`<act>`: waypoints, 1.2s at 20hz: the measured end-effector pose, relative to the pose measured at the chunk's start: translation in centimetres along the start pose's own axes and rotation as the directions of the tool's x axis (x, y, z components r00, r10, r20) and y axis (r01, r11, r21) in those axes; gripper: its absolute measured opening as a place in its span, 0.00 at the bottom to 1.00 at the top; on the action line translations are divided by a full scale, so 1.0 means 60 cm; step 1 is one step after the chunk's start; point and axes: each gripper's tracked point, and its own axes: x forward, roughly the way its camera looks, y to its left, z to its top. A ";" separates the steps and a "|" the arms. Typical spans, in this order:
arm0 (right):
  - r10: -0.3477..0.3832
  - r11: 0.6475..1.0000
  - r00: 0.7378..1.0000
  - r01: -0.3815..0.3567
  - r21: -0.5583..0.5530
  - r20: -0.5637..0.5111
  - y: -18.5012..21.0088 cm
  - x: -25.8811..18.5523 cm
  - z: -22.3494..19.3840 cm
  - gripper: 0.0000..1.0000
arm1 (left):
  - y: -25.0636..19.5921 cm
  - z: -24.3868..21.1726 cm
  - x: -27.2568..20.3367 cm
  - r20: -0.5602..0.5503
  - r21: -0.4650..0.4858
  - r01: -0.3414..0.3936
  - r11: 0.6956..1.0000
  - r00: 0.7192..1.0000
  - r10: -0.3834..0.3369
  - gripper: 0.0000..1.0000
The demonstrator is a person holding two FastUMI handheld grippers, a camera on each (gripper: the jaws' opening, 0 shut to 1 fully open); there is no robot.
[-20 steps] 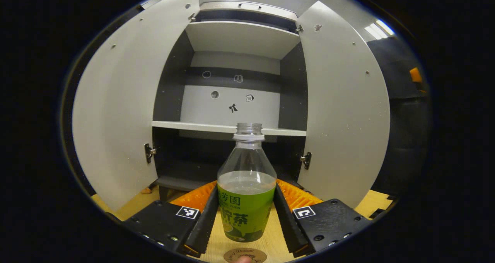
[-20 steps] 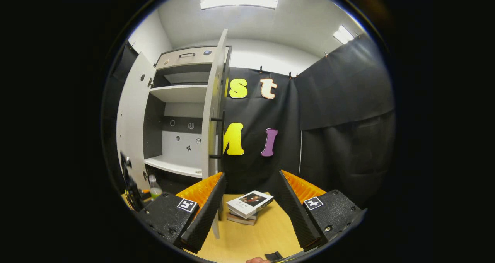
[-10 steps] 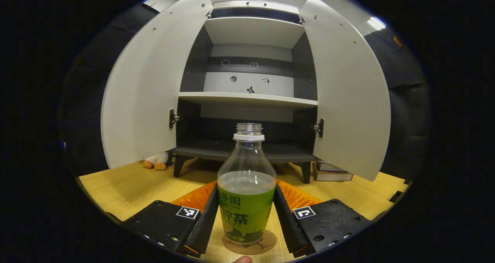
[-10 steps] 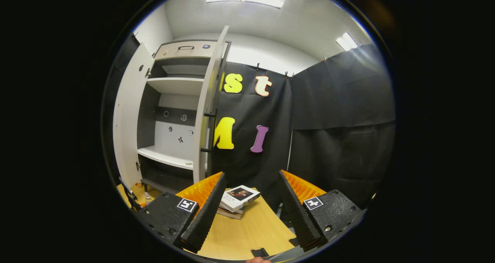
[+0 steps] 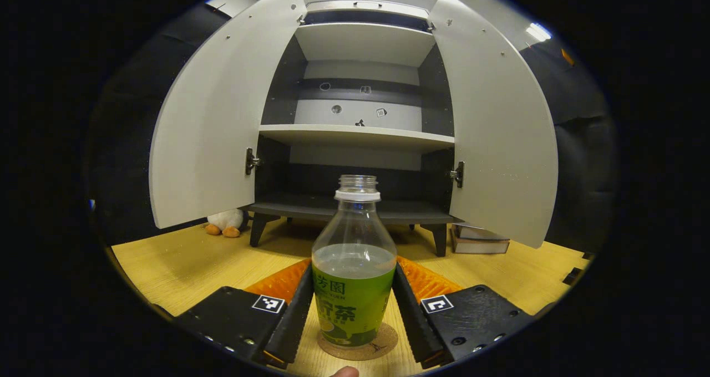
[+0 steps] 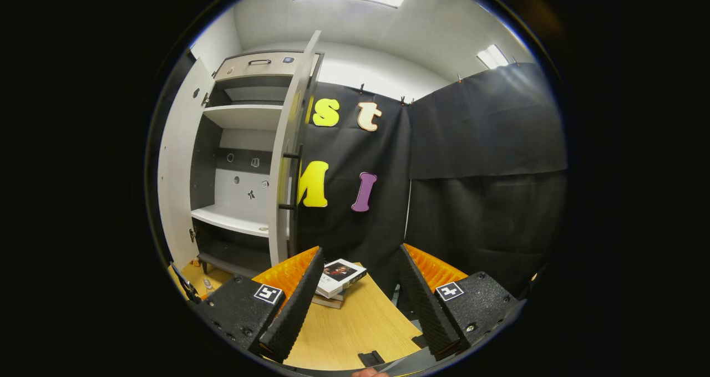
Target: Grasp the bottle in the cabinet with the left hand and place it on the coaster, then close the right door with the right hand and the left door with the left hand.
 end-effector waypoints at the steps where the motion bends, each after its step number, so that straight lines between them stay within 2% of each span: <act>1: 0.003 1.000 1.000 -0.003 0.002 -0.002 0.004 0.000 -0.001 0.83 | -0.003 -0.003 0.002 -0.006 -0.006 0.009 1.000 1.000 -0.009 0.75; 3: 0.008 1.000 1.000 -0.008 0.005 -0.004 0.006 0.001 -0.003 0.83 | 0.001 -0.007 0.004 -0.020 -0.011 0.004 1.000 1.000 -0.004 0.78; 4: 0.009 1.000 1.000 -0.009 0.004 -0.005 0.006 0.001 -0.006 0.83 | 0.000 -0.009 0.004 -0.024 -0.010 0.005 1.000 1.000 -0.006 0.84; 5: 0.008 1.000 1.000 -0.008 0.004 -0.010 0.007 0.002 -0.009 0.83 | 0.002 -0.011 0.002 -0.027 -0.004 0.003 1.000 1.000 -0.003 0.82; 8: 0.005 1.000 1.000 -0.004 0.022 -0.022 0.005 0.002 -0.018 0.83 | 0.000 -0.002 -0.009 -0.009 -0.005 0.021 1.000 1.000 -0.021 0.94; 13: 0.017 0.999 0.999 -0.016 0.028 -0.042 0.011 0.004 -0.036 0.83 | 0.005 0.032 -0.035 0.015 0.037 0.042 0.998 0.999 -0.043 0.95; 17: 0.043 0.999 0.998 -0.042 0.033 -0.040 0.032 0.011 -0.050 0.83 | 0.011 0.099 -0.062 0.061 -0.006 0.058 0.998 0.996 -0.058 0.95; 20: 0.095 0.989 0.995 -0.093 0.114 -0.011 0.059 0.018 -0.054 0.83 | 0.027 0.190 -0.081 0.147 -0.014 0.052 0.999 0.988 -0.050 0.94; 22: 0.118 0.981 0.993 -0.115 0.154 -0.007 0.068 0.029 -0.061 0.83 | 0.029 0.239 -0.095 0.150 0.006 0.063 0.998 0.987 -0.063 0.95; 23: 0.127 0.977 0.992 -0.125 0.171 -0.003 0.072 0.036 -0.062 0.83 | 0.030 0.259 -0.098 0.143 0.005 0.074 0.997 0.987 -0.074 0.99; 24: 0.140 0.972 0.990 -0.139 0.187 0.008 0.077 0.042 -0.060 0.83 | 0.031 0.276 -0.104 0.140 -0.001 0.079 0.997 0.987 -0.078 0.95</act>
